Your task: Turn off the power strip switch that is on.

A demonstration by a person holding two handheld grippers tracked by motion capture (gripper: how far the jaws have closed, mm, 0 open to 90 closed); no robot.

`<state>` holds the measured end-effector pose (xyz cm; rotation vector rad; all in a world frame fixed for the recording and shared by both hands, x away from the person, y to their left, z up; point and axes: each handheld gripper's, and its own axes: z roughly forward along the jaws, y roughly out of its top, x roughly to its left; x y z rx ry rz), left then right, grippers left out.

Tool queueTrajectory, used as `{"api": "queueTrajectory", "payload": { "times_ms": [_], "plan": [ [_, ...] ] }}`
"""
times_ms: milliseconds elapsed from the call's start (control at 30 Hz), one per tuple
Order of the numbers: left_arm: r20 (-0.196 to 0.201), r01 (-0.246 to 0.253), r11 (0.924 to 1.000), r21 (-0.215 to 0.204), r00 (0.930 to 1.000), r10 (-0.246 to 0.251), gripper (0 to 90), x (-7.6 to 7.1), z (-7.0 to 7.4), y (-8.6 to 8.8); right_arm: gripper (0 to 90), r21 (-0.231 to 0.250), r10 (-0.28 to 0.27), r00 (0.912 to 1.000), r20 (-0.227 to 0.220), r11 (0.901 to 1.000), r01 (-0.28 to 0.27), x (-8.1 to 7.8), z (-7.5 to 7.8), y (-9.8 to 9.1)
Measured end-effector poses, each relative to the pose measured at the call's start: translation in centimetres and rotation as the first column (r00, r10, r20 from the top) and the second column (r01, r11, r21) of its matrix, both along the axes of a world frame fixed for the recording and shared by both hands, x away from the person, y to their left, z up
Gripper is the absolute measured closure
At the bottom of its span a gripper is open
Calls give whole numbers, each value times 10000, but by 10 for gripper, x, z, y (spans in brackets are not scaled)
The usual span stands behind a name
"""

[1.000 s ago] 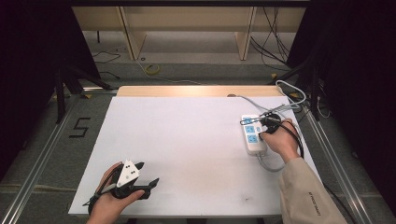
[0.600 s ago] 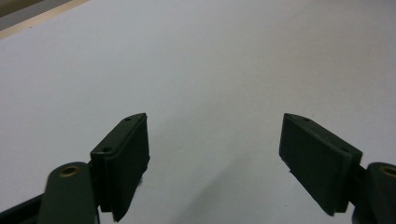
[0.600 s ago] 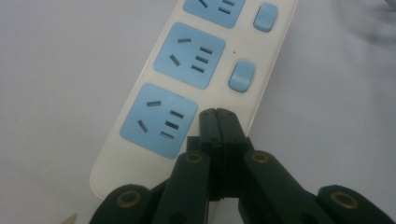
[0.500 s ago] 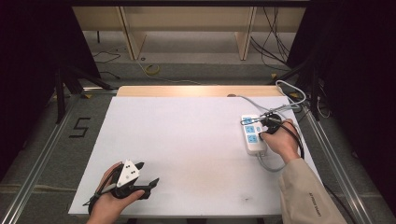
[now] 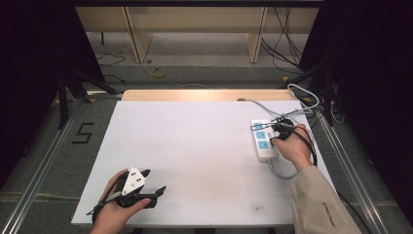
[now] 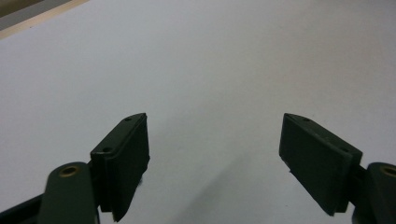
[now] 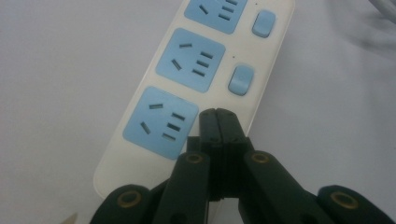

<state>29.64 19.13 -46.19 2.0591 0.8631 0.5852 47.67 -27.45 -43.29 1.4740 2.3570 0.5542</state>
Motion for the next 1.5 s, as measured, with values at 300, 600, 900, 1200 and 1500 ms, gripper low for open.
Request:
{"api": "queueTrajectory", "payload": {
  "times_ms": [300,600,900,1200,1500],
  "plan": [
    [12,-14,10000,-9,10000,14,243,0,0,0,900,138,38,10000,30,9999,-38,-1,0,0],
    [9,-14,10000,0,10000,14,243,0,0,0,900,404,59,9987,498,9992,-79,-7,0,1],
    [12,-20,10000,5,10000,20,243,0,0,0,900,869,153,9919,1262,9959,-265,-15,9,3],
    [6,-37,10000,0,10000,37,243,0,0,0,900,1286,398,9839,1742,9897,-628,-25,14,9],
    [6,-56,10000,-30,10000,56,242,0,0,0,900,1386,552,9799,1919,9869,-827,-33,13,11]
  ]
}}
